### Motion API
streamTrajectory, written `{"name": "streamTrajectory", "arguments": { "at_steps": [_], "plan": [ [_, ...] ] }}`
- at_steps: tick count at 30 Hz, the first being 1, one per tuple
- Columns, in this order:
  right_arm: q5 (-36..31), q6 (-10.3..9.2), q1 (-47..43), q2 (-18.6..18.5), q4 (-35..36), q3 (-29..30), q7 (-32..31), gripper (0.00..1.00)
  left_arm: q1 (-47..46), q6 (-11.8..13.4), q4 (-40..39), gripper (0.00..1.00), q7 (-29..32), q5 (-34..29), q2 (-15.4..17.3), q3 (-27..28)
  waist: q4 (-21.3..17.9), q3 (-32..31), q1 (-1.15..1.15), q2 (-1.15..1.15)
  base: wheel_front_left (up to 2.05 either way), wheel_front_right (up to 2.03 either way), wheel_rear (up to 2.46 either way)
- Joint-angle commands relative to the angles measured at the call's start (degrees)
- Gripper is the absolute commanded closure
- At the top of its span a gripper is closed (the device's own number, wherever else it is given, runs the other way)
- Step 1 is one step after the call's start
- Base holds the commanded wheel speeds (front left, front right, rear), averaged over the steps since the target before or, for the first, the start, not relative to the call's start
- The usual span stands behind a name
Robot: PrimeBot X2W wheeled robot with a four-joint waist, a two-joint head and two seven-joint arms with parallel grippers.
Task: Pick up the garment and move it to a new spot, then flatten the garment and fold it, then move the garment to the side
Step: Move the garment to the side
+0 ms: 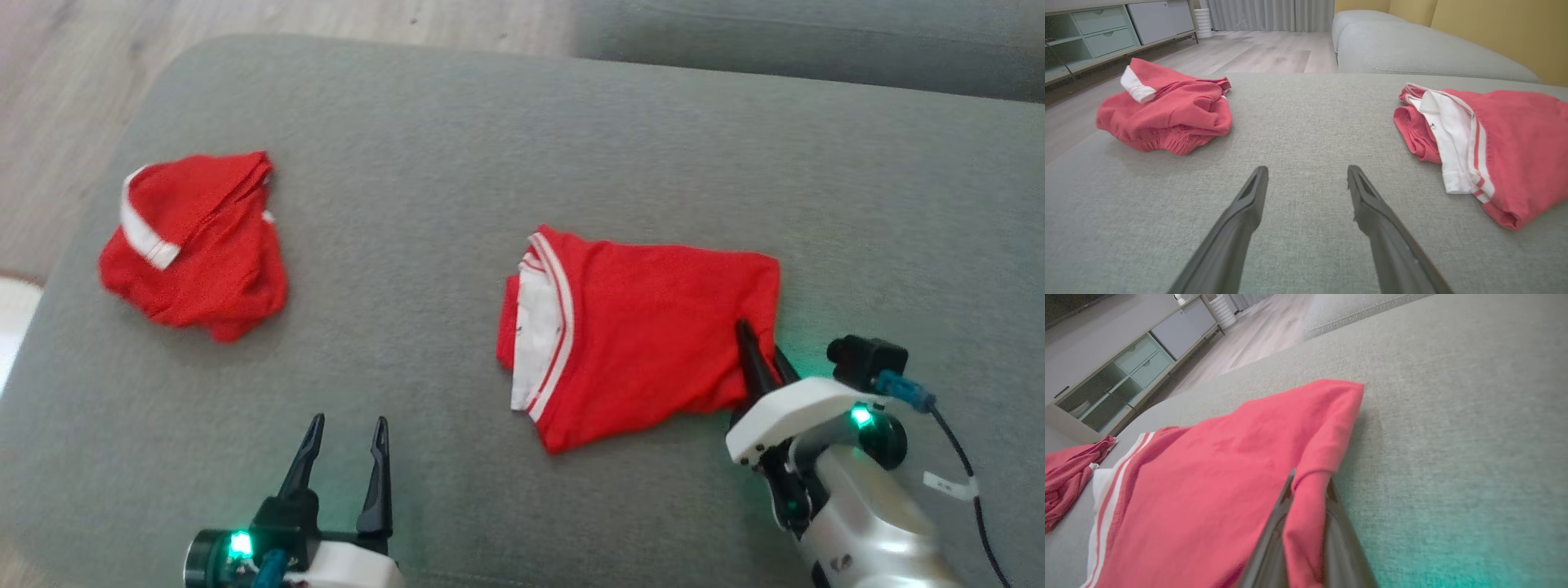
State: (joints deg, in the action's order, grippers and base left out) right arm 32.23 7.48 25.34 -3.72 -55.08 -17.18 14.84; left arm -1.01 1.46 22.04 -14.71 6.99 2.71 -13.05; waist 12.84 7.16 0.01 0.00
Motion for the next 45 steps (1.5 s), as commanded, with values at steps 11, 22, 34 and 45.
{"name": "streamTrajectory", "arguments": {
  "at_steps": [11, 22, 34, 45],
  "plan": [
    [-8.38, 0.01, -1.88, 0.84, 9.78, 2.92, 0.16, 1.00, -2.49, -0.20, -2.92, 0.00, -0.29, 1.67, 0.17, -0.47, -22.67, -2.52, -0.01, 0.00, 0.00, 0.00, 0.00],
    [-8.52, 0.01, -0.39, 0.84, 14.12, 1.06, 0.16, 1.00, -7.05, -0.30, -3.08, 0.00, -0.29, 1.48, 0.17, -1.93, -38.68, 1.65, -0.01, 0.00, 0.00, 0.00, 0.00],
    [-13.82, 0.01, 5.28, 0.83, 14.28, 5.32, 0.16, 1.00, -9.16, -1.90, -2.03, 0.00, -0.29, -0.51, 0.17, -2.86, -35.68, 6.20, -0.01, 0.00, 0.00, 0.00, 0.00],
    [-30.43, 0.01, 20.11, -9.61, 3.20, 19.79, 0.16, 1.00, -9.58, -3.56, -2.55, 0.00, -0.29, -3.19, 0.17, -1.10, -28.49, 10.22, -0.01, 0.00, 0.00, 0.00, 0.00]
  ]
}}
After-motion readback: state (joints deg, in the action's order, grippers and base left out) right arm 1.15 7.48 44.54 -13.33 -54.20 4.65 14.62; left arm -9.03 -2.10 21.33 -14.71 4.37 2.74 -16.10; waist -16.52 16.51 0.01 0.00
